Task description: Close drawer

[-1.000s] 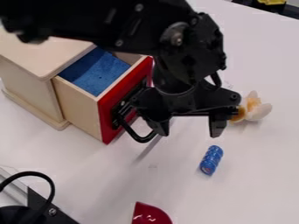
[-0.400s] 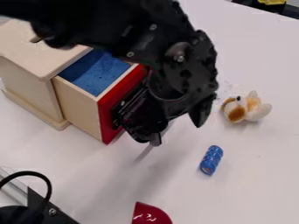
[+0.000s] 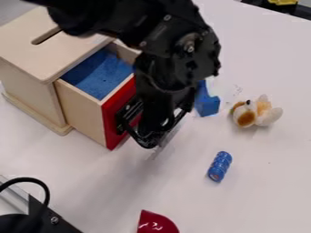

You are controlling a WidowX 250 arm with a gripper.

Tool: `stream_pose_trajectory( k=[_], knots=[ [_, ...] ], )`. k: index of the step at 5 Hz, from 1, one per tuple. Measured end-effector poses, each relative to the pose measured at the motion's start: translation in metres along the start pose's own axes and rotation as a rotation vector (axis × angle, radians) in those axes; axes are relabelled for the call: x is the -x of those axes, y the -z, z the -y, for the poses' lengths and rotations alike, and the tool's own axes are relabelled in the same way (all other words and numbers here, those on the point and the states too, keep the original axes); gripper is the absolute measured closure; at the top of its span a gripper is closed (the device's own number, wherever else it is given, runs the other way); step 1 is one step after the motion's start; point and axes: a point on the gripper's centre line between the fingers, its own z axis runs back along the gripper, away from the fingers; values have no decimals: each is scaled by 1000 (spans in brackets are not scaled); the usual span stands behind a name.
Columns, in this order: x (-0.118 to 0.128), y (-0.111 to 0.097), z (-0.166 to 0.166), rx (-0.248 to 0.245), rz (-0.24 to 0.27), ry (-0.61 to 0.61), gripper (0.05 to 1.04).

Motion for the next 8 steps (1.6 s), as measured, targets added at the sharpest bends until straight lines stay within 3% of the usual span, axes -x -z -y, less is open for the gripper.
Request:
stream_pose_trajectory(
  k=[1, 4, 7, 8],
  knots=[
    [-8, 1, 11, -43, 18, -83, 83],
    [-36, 22, 22, -154, -2, -107, 83],
    [-71, 40, 19, -212, 5, -103, 83],
    [-105, 42, 18, -218, 34, -181, 83]
  ],
)
